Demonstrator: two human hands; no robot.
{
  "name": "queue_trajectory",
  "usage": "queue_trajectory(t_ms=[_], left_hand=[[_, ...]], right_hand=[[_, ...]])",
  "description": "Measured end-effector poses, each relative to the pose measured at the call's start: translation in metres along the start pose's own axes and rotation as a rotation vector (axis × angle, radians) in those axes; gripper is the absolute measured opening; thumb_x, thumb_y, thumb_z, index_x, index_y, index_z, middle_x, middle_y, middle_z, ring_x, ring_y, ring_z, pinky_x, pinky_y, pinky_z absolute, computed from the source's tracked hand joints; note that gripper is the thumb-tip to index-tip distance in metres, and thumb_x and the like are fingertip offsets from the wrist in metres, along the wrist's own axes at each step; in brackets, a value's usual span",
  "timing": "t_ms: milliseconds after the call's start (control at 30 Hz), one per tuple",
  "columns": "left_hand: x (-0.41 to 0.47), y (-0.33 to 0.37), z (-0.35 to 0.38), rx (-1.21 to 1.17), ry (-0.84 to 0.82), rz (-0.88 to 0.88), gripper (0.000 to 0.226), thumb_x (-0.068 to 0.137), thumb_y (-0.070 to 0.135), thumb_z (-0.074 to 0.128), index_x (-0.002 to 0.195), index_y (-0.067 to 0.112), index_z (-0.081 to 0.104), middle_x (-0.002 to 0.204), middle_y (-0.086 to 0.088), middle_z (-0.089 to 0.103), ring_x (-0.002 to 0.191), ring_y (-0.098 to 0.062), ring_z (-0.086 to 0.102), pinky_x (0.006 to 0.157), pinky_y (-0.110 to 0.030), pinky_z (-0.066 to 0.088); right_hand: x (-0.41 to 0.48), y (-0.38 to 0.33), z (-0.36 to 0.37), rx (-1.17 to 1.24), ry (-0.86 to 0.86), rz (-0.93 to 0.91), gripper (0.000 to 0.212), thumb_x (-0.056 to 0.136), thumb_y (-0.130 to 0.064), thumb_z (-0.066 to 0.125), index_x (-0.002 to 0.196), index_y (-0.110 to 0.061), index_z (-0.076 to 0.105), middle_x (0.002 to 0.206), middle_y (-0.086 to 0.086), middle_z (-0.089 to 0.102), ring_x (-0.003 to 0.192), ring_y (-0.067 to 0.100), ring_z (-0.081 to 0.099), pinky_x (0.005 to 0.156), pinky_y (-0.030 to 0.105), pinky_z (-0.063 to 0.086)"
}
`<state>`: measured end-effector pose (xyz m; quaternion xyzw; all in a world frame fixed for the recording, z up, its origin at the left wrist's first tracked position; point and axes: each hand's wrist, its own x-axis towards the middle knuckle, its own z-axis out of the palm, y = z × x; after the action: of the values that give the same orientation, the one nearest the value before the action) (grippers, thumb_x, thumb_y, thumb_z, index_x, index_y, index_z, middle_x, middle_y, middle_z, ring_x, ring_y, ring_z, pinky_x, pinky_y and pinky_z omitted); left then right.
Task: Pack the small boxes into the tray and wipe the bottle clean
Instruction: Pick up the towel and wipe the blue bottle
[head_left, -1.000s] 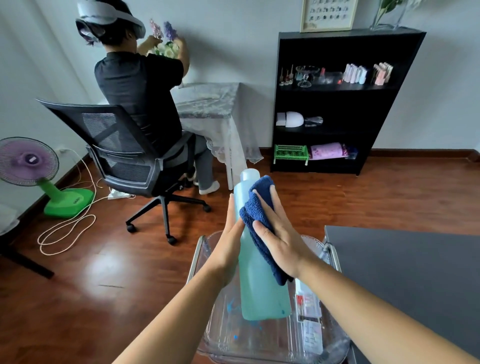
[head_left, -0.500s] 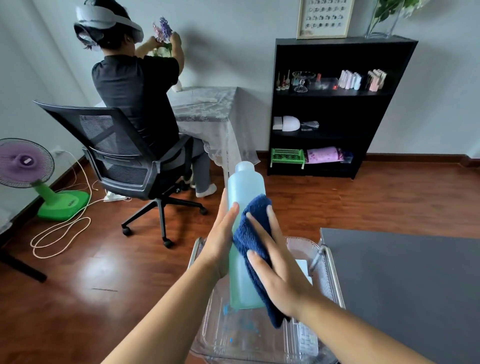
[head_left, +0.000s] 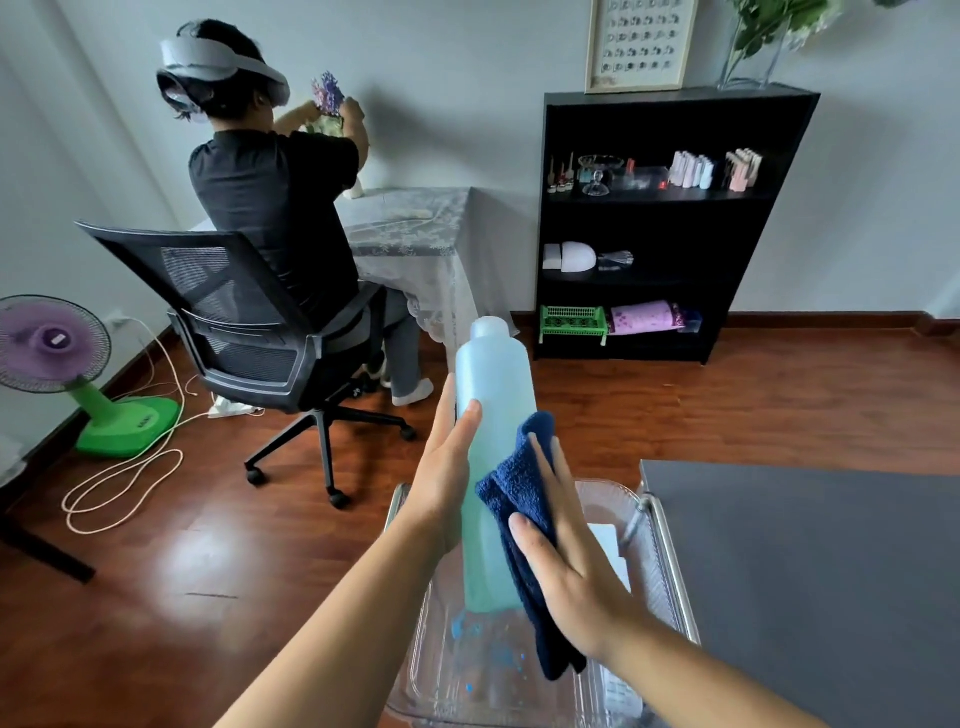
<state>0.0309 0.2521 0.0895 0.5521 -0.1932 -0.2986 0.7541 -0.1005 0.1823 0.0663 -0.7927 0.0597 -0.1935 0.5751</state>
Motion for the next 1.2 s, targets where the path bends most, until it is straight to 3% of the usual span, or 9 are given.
queue_trajectory(t_ms=[133,333,500,633,767,867,1033,1100,1200], left_hand=[[-0.002,0.006,0.014,0.048,-0.087,0.01,0.052,0.093,0.042,0.051,0.141,0.052,0.031,0.141,0.005,0.051,0.125,-0.02,0.055,0.106,-0.048,0.041],[-0.011,0.004,0.028,-0.096,-0.131,0.002,0.058,0.094,0.038,0.053,0.144,0.053,0.025,0.14,0.007,0.054,0.12,-0.026,0.059,0.1,-0.054,0.046],[-0.002,0.016,0.019,-0.114,-0.045,0.063,0.038,0.099,0.032,0.046,0.135,0.046,0.046,0.129,0.002,0.063,0.111,-0.022,0.065,0.083,-0.039,0.056],[0.004,0.028,0.015,-0.025,0.029,0.059,0.042,0.099,0.036,0.045,0.14,0.042,0.039,0.123,0.006,0.065,0.102,-0.014,0.068,0.071,-0.028,0.057],[0.0,0.03,0.029,0.099,-0.038,0.113,0.037,0.095,0.041,0.05,0.132,0.038,0.048,0.124,-0.003,0.063,0.109,-0.019,0.065,0.084,-0.03,0.056],[-0.004,0.03,0.033,0.023,-0.057,0.067,0.04,0.092,0.041,0.057,0.13,0.035,0.049,0.121,-0.002,0.065,0.106,-0.017,0.067,0.077,-0.027,0.055],[-0.014,0.022,0.038,-0.09,-0.051,-0.046,0.05,0.085,0.044,0.063,0.131,0.03,0.049,0.119,-0.01,0.066,0.105,-0.033,0.066,0.083,-0.048,0.055],[-0.015,0.025,0.039,-0.125,-0.028,-0.03,0.051,0.083,0.046,0.062,0.129,0.028,0.052,0.118,-0.012,0.067,0.101,-0.034,0.067,0.079,-0.048,0.056],[-0.011,0.034,0.038,-0.107,0.027,0.001,0.049,0.083,0.046,0.062,0.126,0.024,0.055,0.115,-0.013,0.068,0.095,-0.029,0.069,0.071,-0.04,0.057]], right_hand=[[0.03,-0.013,-0.014,-0.024,0.091,0.019,0.058,0.101,-0.024,0.039,0.147,-0.044,0.009,0.159,-0.017,-0.011,0.141,-0.014,-0.006,0.108,0.004,0.007],[0.117,-0.041,-0.056,-0.052,0.133,0.037,0.055,0.101,-0.017,0.038,0.151,-0.021,0.015,0.161,0.001,0.009,0.147,0.005,0.004,0.118,0.021,0.002],[0.069,-0.036,-0.036,0.018,0.025,-0.015,0.059,0.099,-0.026,0.04,0.151,-0.031,0.013,0.161,-0.01,0.007,0.147,0.001,0.006,0.12,0.023,0.011],[0.012,-0.025,-0.017,0.069,0.038,-0.047,0.06,0.098,-0.032,0.037,0.15,-0.036,0.008,0.16,-0.019,0.005,0.145,-0.004,0.003,0.122,0.029,0.01],[0.012,-0.03,-0.021,-0.034,0.075,-0.088,0.058,0.101,-0.02,0.037,0.148,-0.036,0.007,0.158,-0.019,-0.01,0.142,-0.011,-0.009,0.114,0.008,0.007],[0.027,-0.036,-0.028,-0.08,0.089,-0.12,0.059,0.101,-0.018,0.037,0.149,-0.035,0.009,0.158,-0.017,-0.011,0.141,-0.013,-0.008,0.109,0.002,0.01],[0.084,-0.059,-0.059,0.109,0.078,-0.025,0.052,0.103,-0.012,0.033,0.151,-0.017,0.016,0.157,0.002,0.026,0.146,0.012,0.02,0.121,0.038,0.016],[0.089,-0.063,-0.061,0.188,0.035,-0.01,0.047,0.103,-0.015,0.032,0.149,-0.02,0.023,0.15,-0.001,0.04,0.139,0.009,0.034,0.118,0.038,0.025],[0.061,-0.054,-0.053,0.323,0.002,0.031,0.041,0.102,-0.023,0.036,0.143,-0.031,0.034,0.14,-0.011,0.051,0.129,0.001,0.046,0.109,0.023,0.037]])
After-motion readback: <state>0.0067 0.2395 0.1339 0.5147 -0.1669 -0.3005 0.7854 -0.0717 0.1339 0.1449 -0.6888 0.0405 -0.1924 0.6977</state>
